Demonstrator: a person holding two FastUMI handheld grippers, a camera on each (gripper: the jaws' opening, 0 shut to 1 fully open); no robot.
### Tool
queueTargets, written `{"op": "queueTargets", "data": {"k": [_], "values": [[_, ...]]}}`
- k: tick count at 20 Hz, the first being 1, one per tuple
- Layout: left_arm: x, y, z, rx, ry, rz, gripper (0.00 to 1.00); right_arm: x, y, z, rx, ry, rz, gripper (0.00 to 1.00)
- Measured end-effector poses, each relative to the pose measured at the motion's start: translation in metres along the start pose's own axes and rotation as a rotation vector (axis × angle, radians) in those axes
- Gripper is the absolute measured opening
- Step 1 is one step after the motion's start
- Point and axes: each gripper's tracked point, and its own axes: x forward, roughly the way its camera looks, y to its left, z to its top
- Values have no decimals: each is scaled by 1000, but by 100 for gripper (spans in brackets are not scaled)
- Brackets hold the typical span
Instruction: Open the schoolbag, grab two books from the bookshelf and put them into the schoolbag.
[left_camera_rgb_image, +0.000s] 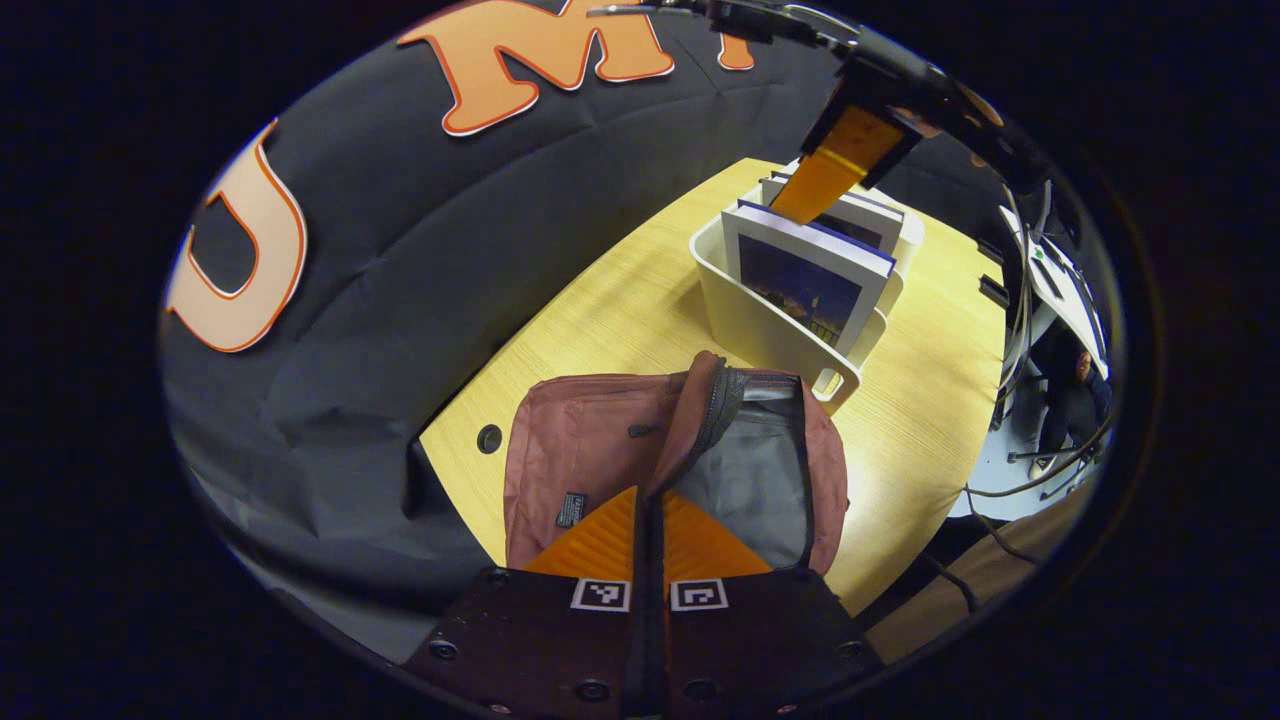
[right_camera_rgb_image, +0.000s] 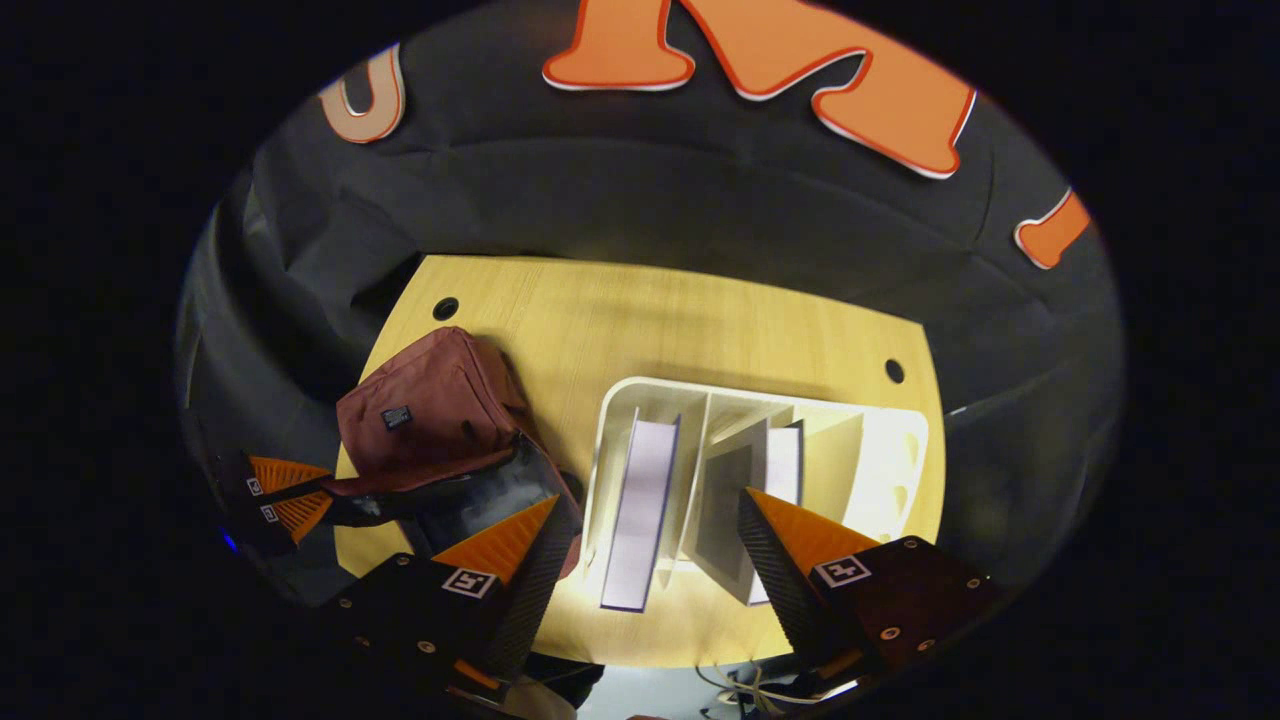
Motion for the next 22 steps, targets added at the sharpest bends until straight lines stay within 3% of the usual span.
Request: {"op": "queueTargets", "data": {"k": [6, 10, 11, 12, 13, 22], "values": [[5, 0, -7, -19, 12, -15, 1, 44, 5, -21, 39, 133, 34, 99], [5, 0, -7, -8, 15, -11, 1, 61, 4, -28, 63, 176, 26, 82], [5, -1, -6, -4, 15, -12, 1, 66, 4, -29, 87, 183, 27, 63], [5, -2, -6, 1, 16, -12, 1, 70, 6, -31, 115, 196, 35, 57], [5, -2, -6, 7, 19, -10, 1, 72, 4, -33, 140, 208, 29, 41], [10, -6, -12, -3, 35, -20, 1, 63, -1, -22, 195, 169, 29, 35]]}}
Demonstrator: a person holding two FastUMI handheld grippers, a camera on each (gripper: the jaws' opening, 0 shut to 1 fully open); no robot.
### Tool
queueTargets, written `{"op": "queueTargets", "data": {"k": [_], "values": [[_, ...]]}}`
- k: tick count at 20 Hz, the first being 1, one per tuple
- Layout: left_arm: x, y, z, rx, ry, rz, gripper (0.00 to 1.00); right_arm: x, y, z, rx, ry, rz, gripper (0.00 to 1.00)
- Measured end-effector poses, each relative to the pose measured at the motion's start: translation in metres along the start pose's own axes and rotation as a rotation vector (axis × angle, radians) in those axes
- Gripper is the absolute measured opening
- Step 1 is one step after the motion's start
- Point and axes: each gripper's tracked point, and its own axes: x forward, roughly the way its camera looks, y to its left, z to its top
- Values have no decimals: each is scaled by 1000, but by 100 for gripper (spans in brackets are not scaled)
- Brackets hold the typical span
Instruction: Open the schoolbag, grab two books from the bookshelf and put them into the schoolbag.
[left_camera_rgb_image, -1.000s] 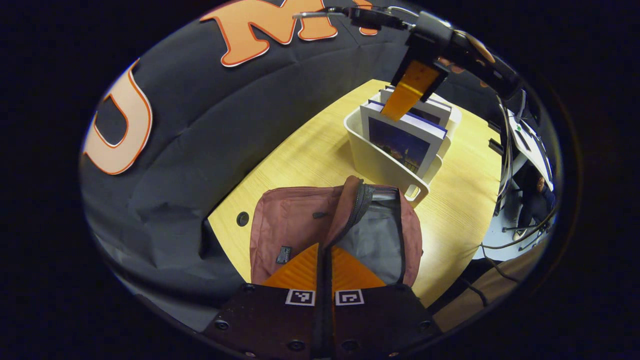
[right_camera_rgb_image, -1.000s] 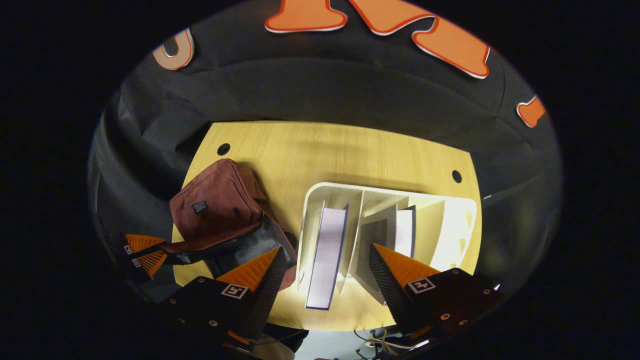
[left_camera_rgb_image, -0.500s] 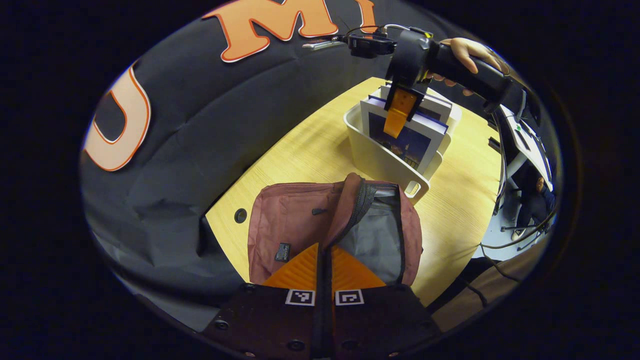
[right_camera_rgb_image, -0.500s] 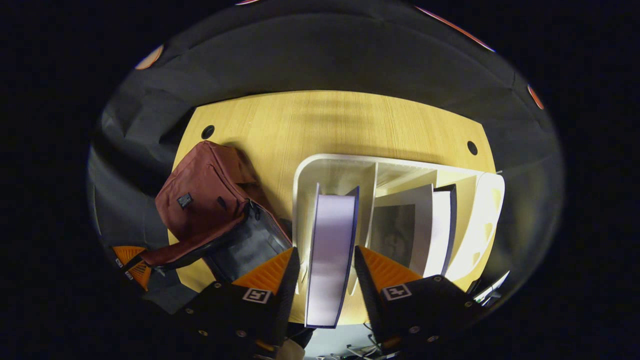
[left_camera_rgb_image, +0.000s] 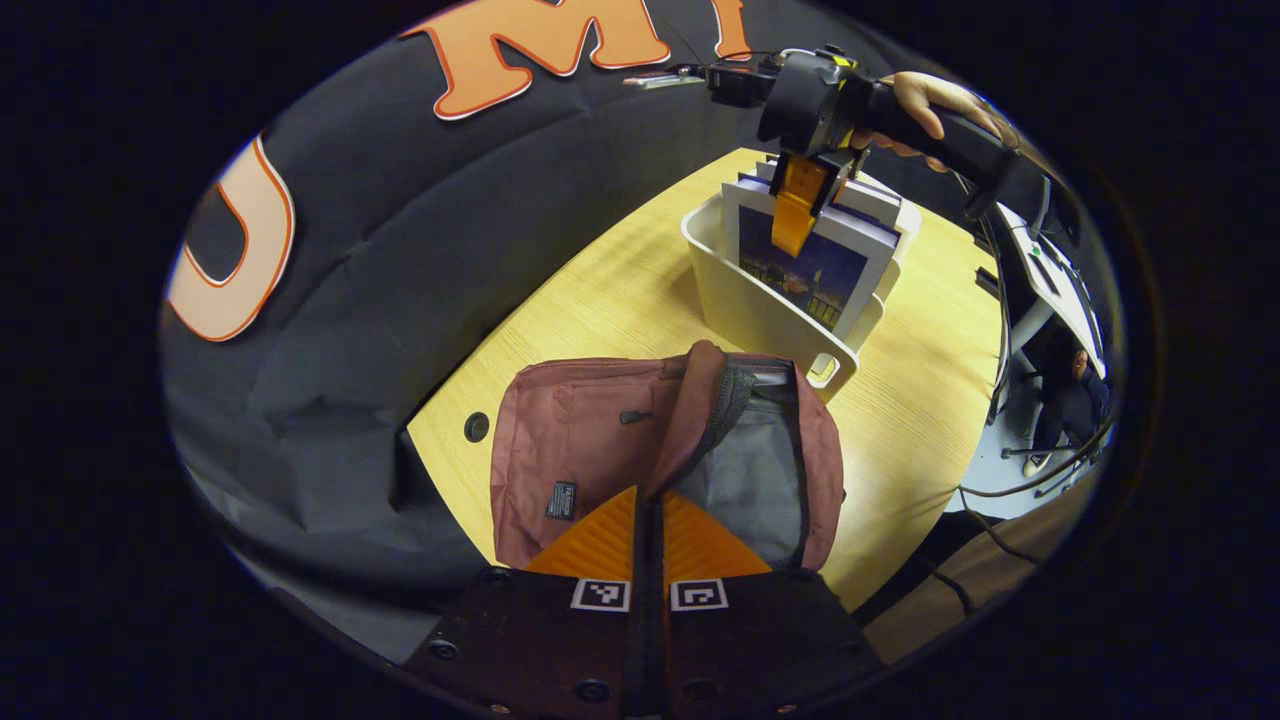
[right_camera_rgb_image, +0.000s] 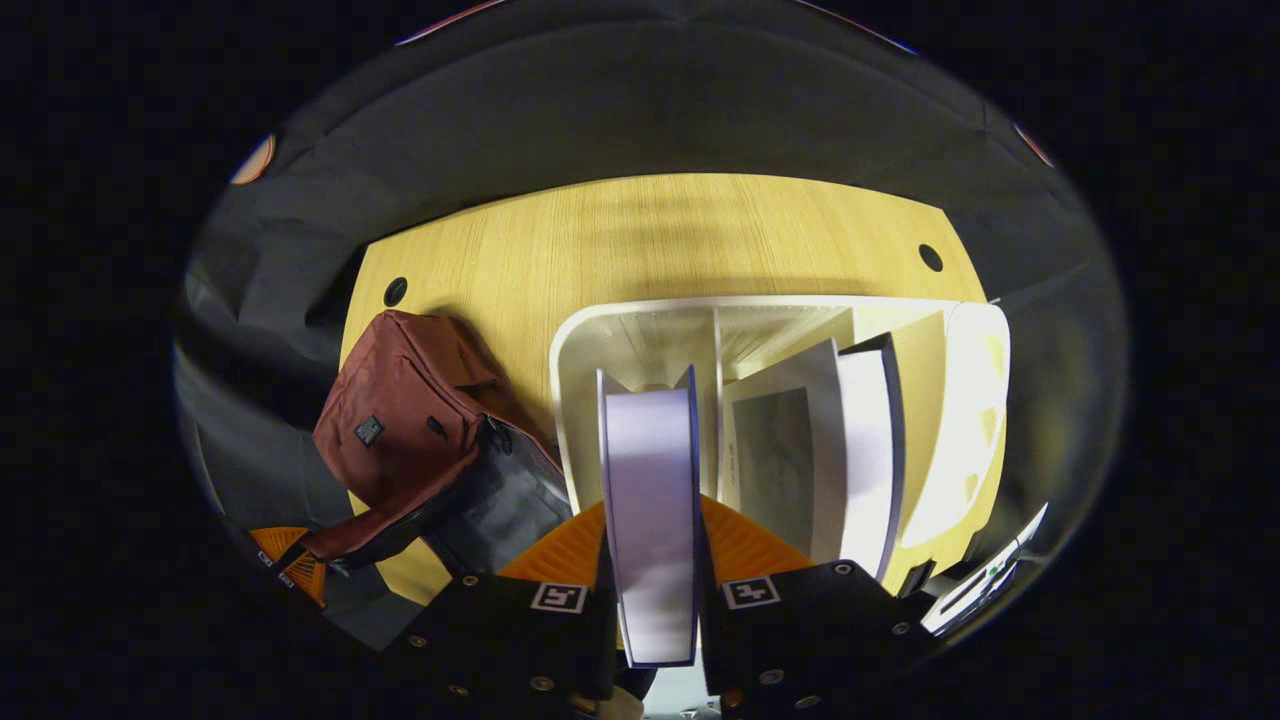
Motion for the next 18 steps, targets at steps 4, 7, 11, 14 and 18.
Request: {"op": "queueTargets", "data": {"k": [4, 7, 11, 14, 18], "values": [[4, 0, -3, 6, 3, 4, 1, -43, 3, 10, 10, -61, 11, 34], [7, -1, -5, 3, 5, -2, 1, -86, -2, 21, -3, -140, -11, 34], [13, 3, -6, -8, 9, -10, 1, -149, 3, 17, 9, -232, 26, 34], [19, 7, -7, -10, 7, -15, 1, -185, 7, -5, 13, -288, 58, 34], [19, 12, -3, -8, 11, -9, 1, -210, 11, -39, 36, -334, 112, 34]]}}
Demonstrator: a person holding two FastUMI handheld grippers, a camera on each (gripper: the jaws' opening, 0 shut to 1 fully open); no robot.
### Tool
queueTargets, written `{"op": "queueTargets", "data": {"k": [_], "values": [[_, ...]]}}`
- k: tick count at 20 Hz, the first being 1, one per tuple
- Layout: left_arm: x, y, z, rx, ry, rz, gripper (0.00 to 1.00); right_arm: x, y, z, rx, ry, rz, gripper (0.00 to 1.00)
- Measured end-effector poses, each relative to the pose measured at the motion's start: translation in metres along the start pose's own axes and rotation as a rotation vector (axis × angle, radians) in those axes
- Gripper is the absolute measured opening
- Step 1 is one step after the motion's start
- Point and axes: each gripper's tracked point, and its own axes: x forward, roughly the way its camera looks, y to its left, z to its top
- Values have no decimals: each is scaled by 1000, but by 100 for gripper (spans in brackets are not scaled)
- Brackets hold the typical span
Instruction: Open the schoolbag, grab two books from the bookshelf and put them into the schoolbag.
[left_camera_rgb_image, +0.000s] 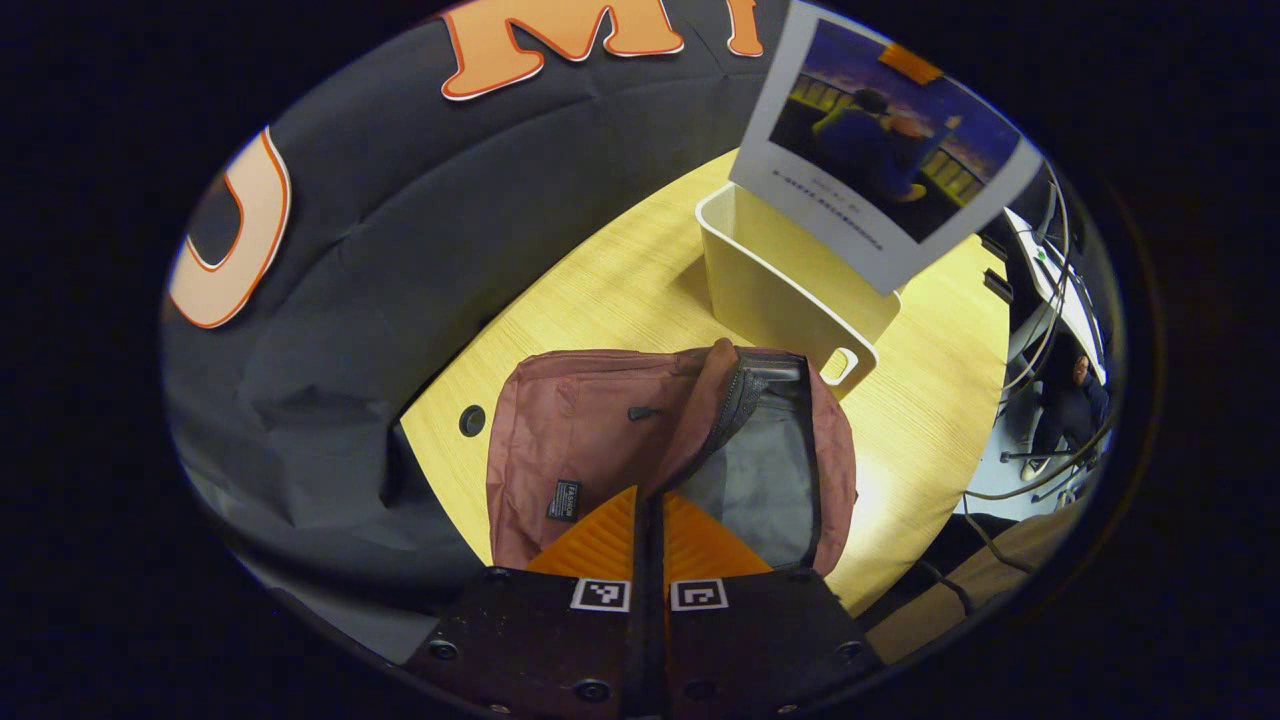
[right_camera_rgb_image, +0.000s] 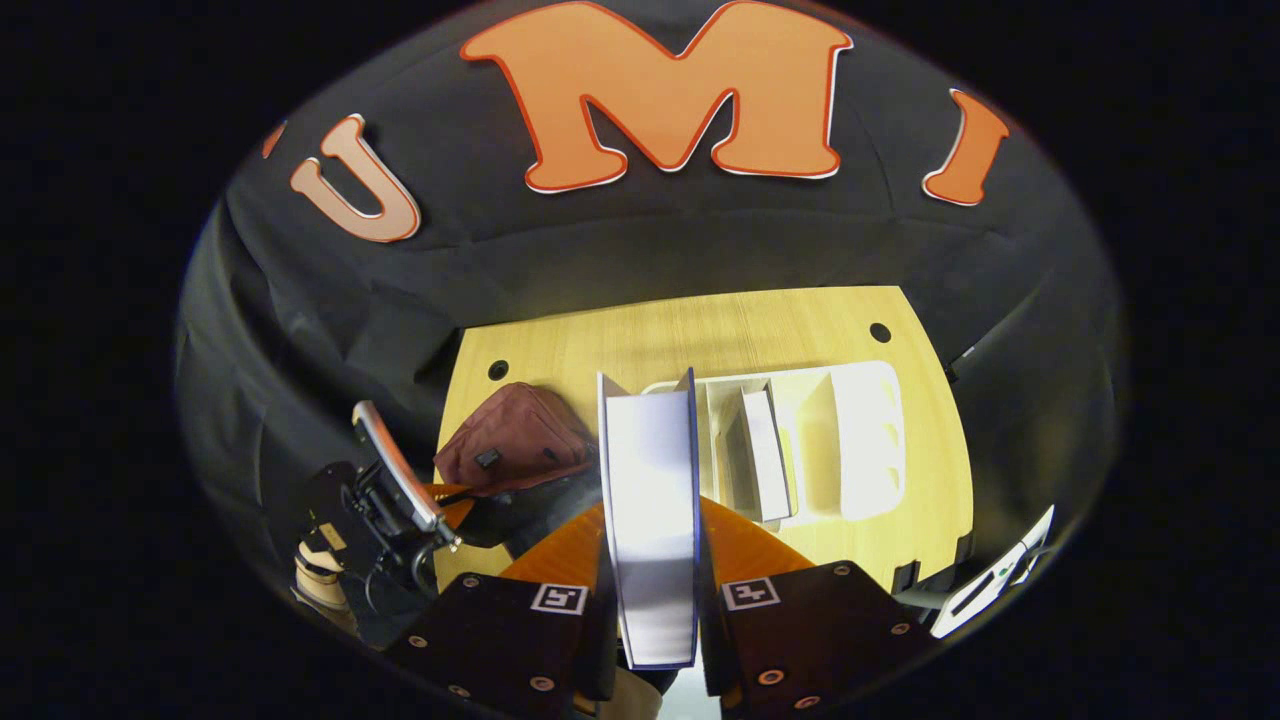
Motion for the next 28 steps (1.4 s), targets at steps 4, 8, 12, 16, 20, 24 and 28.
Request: {"op": "queueTargets", "data": {"k": [4, 8, 12, 16, 20, 24, 28], "values": [[-4, -4, 5, 4, -10, -6, 1, -6, 4, -42, 89, -20, 101, 34], [-12, -1, 6, 2, -11, 12, 1, 27, 23, -99, 269, 10, 258, 34], [-25, 0, 11, 3, -16, 36, 1, 80, 36, -133, 411, -5, 361, 34], [-38, -2, 18, 29, -9, 64, 1, 128, 47, -150, 575, -5, 431, 34], [-45, -12, 28, 49, -8, 67, 1, 176, 62, -158, 650, -12, 462, 34], [-51, -16, 35, 108, 5, 90, 1, 210, 92, -160, 689, 7, 512, 34], [-59, -27, 40, 140, 7, 97, 1, 226, 108, -147, 687, -31, 515, 34]]}}
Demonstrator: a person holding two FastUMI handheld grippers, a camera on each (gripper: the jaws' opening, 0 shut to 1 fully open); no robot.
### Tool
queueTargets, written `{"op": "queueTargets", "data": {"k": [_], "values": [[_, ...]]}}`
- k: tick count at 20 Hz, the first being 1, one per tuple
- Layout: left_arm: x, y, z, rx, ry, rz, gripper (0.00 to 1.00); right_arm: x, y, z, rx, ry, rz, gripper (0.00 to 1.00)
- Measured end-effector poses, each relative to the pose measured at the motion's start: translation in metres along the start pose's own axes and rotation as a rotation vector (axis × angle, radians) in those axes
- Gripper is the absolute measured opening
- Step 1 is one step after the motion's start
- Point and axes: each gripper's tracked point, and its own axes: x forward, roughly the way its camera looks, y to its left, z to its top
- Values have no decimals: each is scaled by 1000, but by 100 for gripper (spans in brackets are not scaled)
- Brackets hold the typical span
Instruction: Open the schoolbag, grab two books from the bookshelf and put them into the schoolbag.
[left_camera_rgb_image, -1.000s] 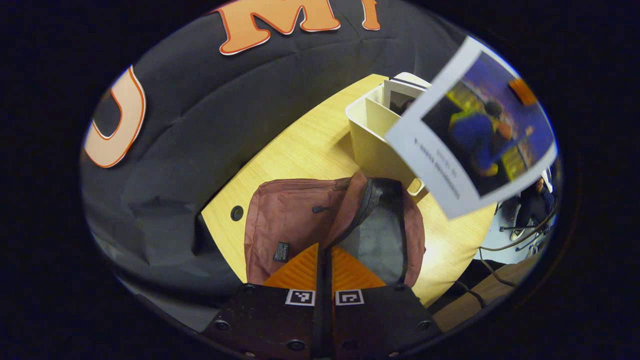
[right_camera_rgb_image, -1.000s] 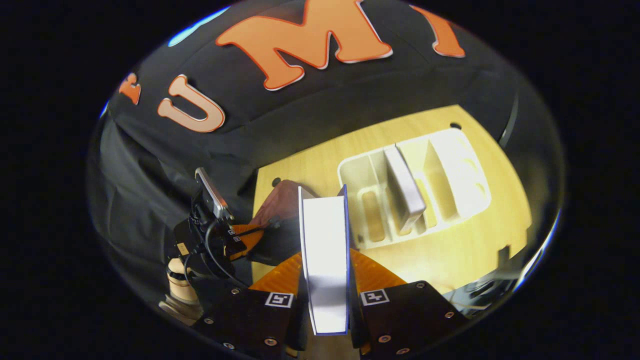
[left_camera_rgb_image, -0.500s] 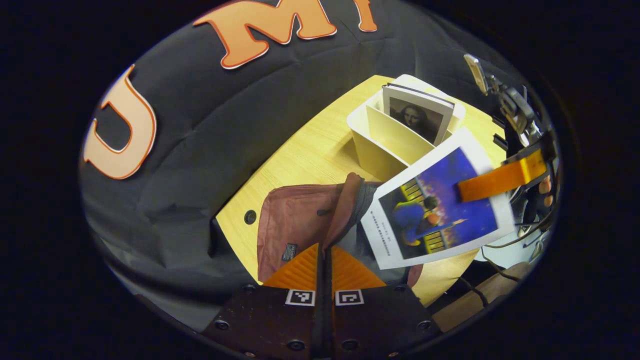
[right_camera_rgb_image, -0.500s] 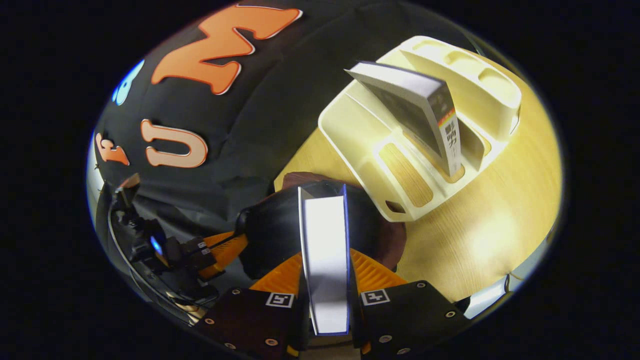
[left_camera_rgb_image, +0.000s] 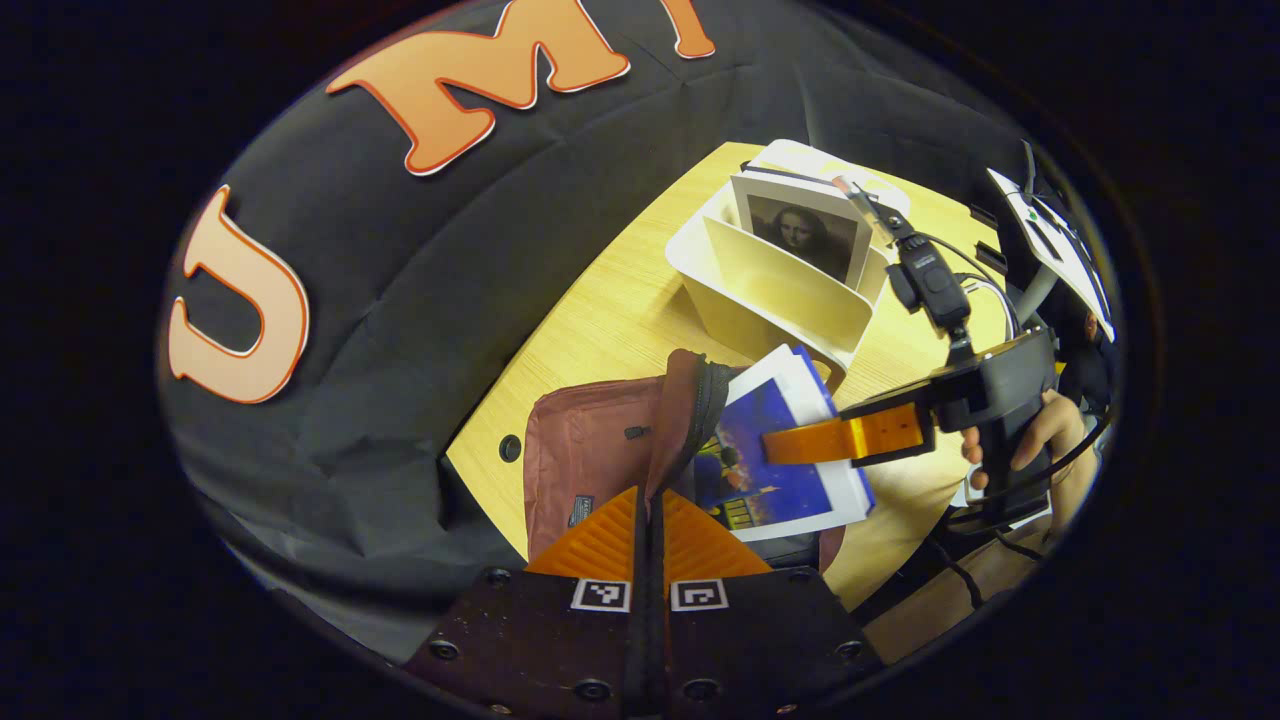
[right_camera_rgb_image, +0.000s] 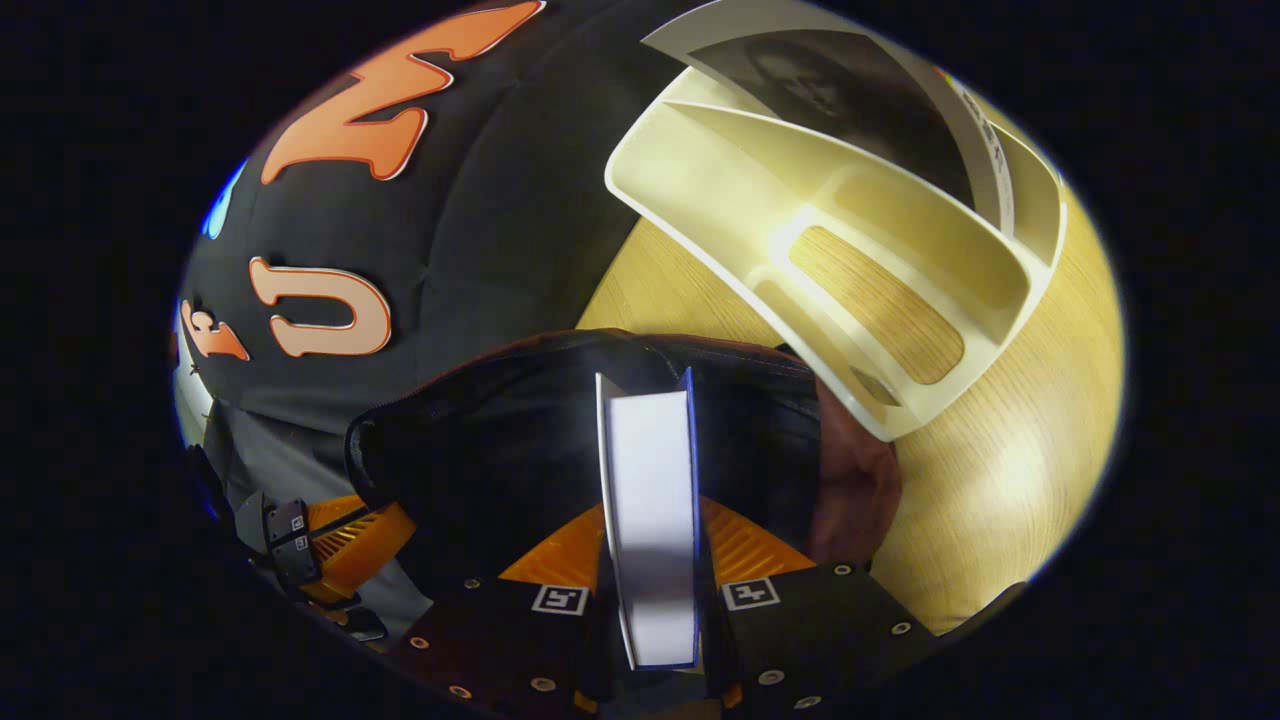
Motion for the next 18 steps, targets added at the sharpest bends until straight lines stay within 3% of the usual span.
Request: {"op": "queueTargets", "data": {"k": [7, 10, 12, 13, 14, 15, 17, 18], "values": [[4, -2, 7, 11, -19, -18, 1, 25, 4, -7, -29, -66, -47, 34], [10, -2, 2, -9, -9, -29, 1, 33, -2, -26, -55, -17, -107, 39], [10, -3, -1, 0, -8, -34, 1, 32, -20, -32, -92, 2, -201, 46], [13, -4, -2, -2, -8, -37, 1, 29, -30, -35, -117, 12, -255, 56], [14, -4, -3, -11, -9, -43, 1, 27, -36, -35, -130, 22, -280, 62], [15, -5, -4, -27, -11, -52, 1, 23, -39, -37, -133, 37, -295, 81], [16, -4, -6, -56, -15, -66, 1, 13, -45, -35, -139, 48, -315, 97], [18, -4, -6, -65, -18, -74, 1, 9, -50, -33, -144, 50, -324, 97]]}}
